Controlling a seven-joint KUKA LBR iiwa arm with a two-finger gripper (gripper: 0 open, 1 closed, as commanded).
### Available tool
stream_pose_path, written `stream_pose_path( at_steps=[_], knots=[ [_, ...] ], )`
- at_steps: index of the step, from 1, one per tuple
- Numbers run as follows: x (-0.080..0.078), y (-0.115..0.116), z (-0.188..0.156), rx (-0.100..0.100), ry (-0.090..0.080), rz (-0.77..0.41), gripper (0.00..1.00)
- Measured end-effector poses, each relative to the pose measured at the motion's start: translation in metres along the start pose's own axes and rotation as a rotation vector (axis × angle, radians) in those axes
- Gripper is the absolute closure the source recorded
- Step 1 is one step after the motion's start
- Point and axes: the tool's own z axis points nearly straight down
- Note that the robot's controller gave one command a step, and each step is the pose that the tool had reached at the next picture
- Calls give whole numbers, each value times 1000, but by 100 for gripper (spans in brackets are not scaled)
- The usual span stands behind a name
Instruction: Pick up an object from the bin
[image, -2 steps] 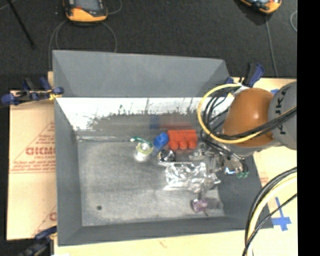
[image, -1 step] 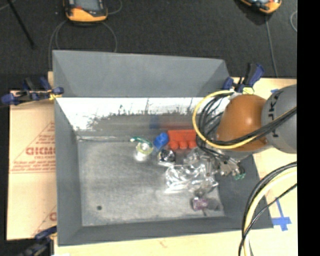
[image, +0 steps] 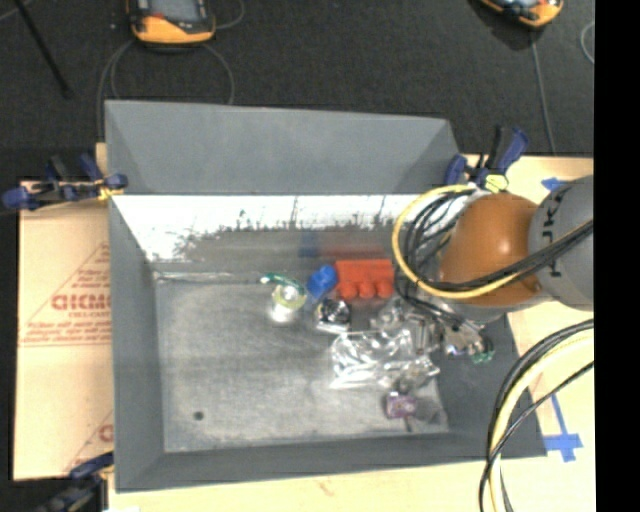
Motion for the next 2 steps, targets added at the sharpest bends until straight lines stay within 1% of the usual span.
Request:
stream_pose_path(
  at_steps=[1, 2],
  knots=[
    [0, -1, -2, 1, 4, -2, 100],
    [-2, -3, -54, 3, 9, -1, 100]
  ],
)
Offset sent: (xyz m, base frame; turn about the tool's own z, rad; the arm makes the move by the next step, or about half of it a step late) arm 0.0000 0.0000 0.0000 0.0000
